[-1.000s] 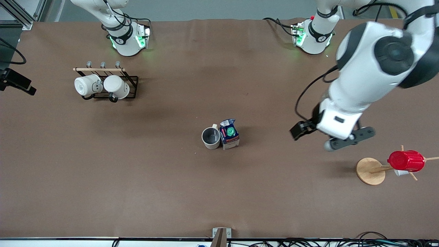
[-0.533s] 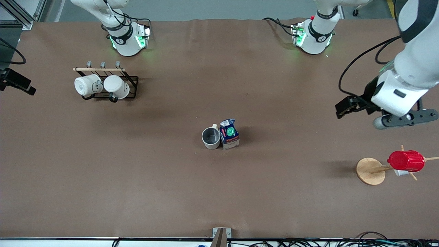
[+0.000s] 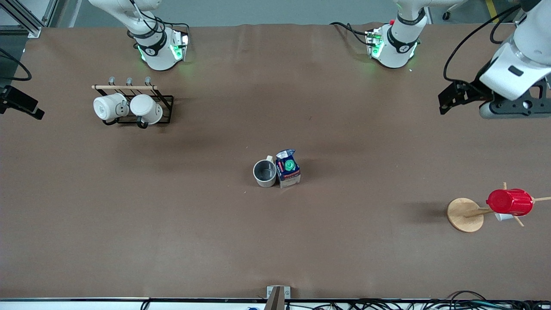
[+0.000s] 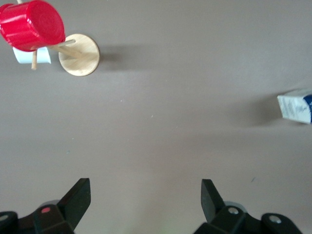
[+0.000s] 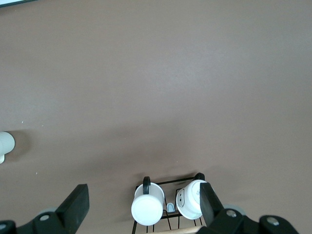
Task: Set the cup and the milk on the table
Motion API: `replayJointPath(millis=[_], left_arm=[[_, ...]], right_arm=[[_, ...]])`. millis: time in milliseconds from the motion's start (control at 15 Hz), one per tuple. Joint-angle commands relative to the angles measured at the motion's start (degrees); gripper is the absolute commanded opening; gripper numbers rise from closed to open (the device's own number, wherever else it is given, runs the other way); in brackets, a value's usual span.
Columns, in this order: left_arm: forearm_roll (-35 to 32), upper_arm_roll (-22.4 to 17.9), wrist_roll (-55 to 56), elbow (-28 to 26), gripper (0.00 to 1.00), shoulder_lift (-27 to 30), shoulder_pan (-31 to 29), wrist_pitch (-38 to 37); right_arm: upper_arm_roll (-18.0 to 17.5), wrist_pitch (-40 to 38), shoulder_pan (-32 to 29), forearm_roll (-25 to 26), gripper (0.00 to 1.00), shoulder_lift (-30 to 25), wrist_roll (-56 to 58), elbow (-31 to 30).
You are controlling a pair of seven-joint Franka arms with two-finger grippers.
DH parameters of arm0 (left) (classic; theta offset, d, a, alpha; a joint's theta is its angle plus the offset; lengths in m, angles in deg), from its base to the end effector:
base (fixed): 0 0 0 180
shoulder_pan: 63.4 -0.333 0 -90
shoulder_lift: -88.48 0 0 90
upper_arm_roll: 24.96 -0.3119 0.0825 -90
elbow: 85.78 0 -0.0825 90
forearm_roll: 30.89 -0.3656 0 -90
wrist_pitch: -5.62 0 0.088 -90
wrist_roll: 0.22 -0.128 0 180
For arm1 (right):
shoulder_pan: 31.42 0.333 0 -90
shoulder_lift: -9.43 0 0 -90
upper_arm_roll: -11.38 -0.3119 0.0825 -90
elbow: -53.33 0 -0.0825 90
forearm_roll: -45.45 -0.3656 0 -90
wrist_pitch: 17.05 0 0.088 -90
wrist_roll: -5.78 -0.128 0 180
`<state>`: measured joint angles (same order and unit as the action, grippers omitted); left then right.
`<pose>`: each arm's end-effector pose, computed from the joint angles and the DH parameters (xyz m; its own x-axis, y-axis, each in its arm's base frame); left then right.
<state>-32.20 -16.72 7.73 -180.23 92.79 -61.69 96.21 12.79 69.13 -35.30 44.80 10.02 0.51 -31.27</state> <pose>0.5061 -0.0886 0.6042 0.9993 -0.0349 0.0117 -0.0345 -0.9989 -0.0323 0.5312 -0.0476 0.6304 0.9831 -0.1825 0.0162 -0.1823 -0.9832 -0.0126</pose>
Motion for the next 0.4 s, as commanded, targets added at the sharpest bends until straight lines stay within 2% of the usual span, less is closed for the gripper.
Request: replayJointPath(millis=[0, 333], left_arm=[[0.08, -3.05, -3.99, -4.77, 1.00, 4.65, 0.31, 1.34], [0.70, -4.54, -5.32, -2.93, 1.00, 4.21, 0.67, -0.42]], right_arm=[[-0.09, -0.40, -0.17, -0.67, 1.00, -0.41, -0.01, 0.05], [1.14, -0.49, -0.16, -0.84, 1.00, -0.41, 0.25, 0.05]])
